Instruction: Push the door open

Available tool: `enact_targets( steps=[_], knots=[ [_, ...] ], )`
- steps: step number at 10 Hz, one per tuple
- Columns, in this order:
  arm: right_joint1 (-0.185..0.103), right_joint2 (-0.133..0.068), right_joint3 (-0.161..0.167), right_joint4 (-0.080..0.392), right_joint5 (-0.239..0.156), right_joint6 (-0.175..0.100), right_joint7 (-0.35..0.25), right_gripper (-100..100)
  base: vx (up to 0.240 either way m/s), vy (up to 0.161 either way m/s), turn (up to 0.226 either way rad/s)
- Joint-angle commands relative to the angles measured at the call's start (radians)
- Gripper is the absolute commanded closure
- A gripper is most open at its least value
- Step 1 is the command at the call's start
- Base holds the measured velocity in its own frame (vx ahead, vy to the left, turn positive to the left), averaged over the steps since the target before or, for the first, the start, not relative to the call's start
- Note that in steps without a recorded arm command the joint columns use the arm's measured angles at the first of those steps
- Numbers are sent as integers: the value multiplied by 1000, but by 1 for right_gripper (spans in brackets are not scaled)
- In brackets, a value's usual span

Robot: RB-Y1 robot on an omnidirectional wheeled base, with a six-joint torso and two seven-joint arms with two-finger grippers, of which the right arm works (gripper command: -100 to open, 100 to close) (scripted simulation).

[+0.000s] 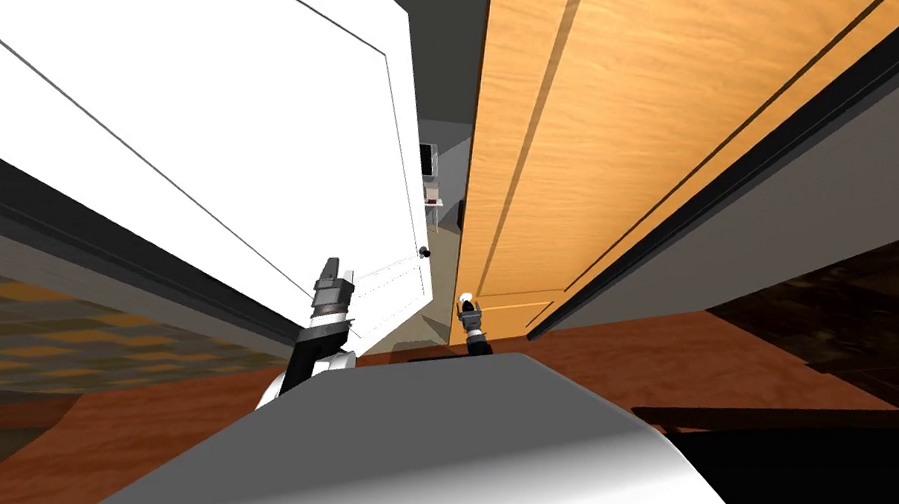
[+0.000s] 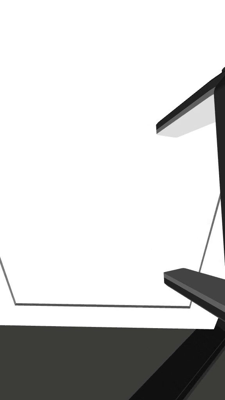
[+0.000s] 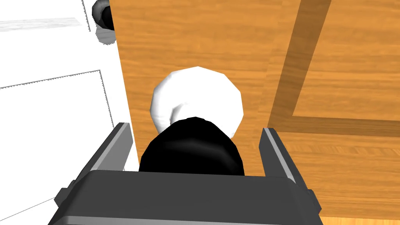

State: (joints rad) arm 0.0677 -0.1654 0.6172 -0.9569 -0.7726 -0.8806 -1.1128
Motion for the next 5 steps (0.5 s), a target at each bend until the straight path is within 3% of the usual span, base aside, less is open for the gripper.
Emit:
enact_targets(
  steps=[1, 5],
  knots=[
    [0, 0, 0, 0, 0, 1, 1, 100, -14, 2, -1],
    [0, 0, 0, 0, 0, 1, 1, 100, -11, 1, 3]
  ],
)
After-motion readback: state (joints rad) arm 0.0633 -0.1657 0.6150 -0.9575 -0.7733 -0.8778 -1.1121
